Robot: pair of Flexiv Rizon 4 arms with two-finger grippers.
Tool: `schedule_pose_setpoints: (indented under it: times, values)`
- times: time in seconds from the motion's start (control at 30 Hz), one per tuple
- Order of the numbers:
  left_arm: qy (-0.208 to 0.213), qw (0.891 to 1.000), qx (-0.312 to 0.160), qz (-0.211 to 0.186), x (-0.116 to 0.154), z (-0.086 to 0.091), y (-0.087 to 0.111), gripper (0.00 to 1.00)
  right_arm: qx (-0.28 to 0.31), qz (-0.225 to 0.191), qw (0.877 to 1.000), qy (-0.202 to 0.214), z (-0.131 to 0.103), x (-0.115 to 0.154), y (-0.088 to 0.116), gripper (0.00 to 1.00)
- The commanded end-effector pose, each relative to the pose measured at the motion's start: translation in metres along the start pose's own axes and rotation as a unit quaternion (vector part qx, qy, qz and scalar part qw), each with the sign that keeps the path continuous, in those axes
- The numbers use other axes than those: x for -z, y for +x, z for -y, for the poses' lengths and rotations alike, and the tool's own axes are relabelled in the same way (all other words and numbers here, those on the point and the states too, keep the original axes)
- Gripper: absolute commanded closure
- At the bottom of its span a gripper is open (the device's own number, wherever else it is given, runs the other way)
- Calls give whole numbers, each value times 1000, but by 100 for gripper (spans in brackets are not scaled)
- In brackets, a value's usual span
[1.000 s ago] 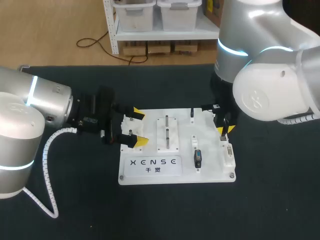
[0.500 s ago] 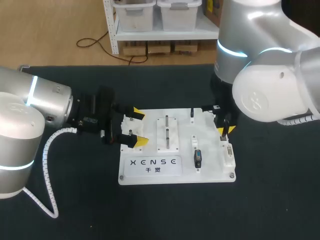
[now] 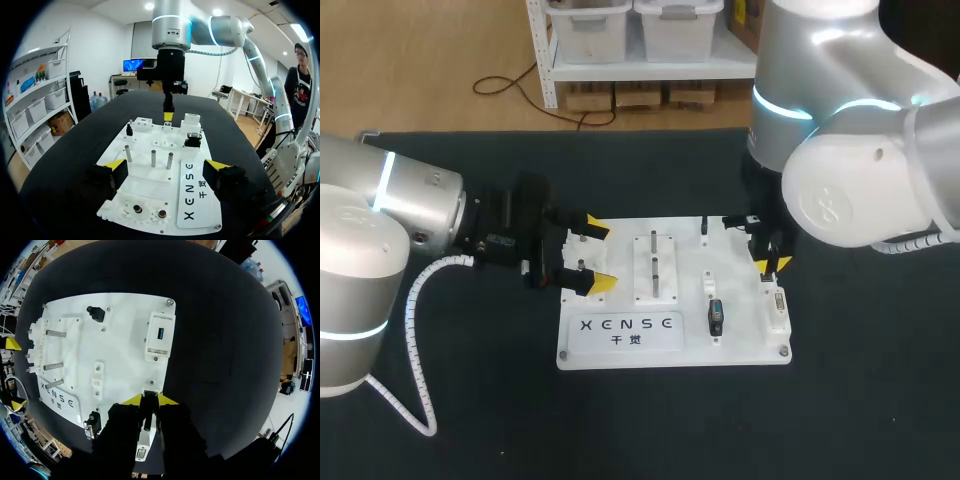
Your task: Insert the Ethernet cable into its matching sockets.
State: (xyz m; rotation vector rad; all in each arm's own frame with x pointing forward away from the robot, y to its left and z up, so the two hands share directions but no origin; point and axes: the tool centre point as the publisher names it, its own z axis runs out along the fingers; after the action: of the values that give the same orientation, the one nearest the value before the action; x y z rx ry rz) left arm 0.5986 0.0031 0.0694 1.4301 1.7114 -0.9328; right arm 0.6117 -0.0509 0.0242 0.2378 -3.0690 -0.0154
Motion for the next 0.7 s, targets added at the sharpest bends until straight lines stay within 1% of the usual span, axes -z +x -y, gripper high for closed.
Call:
schedule_pose_setpoints:
  times: [0.03, 0.33, 0.53, 0.57, 0.6, 0.63, 0.67, 0.7]
  values:
    - [-1, 1000, -1, 3, 0, 0, 2, 0, 1, -4, 1000, 2, 0, -12, -2, 100]
    - [-1, 1000, -1, 3, 0, 0, 2, 0, -1, -9, 1000, 5, 0, -17, -3, 100]
    - [-1, 1000, -1, 3, 0, 0, 2, 0, -3, -9, 1000, 9, 2, -15, -3, 100]
    - [-1, 1000, -1, 3, 0, 0, 2, 0, 1, -8, 1000, 6, 2, -15, -3, 100]
    - [-1, 1000, -1, 3, 0, 0, 2, 0, 2, 4, 1000, 0, 3, -12, -3, 100]
    - [-1, 1000, -1, 3, 0, 0, 2, 0, 8, 13, 1000, 3, 2, -9, -2, 100]
    - [-1, 1000, -1, 3, 0, 0, 2, 0, 9, 22, 1000, -1, 2, -6, -2, 61]
    - [-1, 1000, -1, 3, 0, 0, 2, 0, 9, 20, 1000, 0, 2, -3, -2, 0]
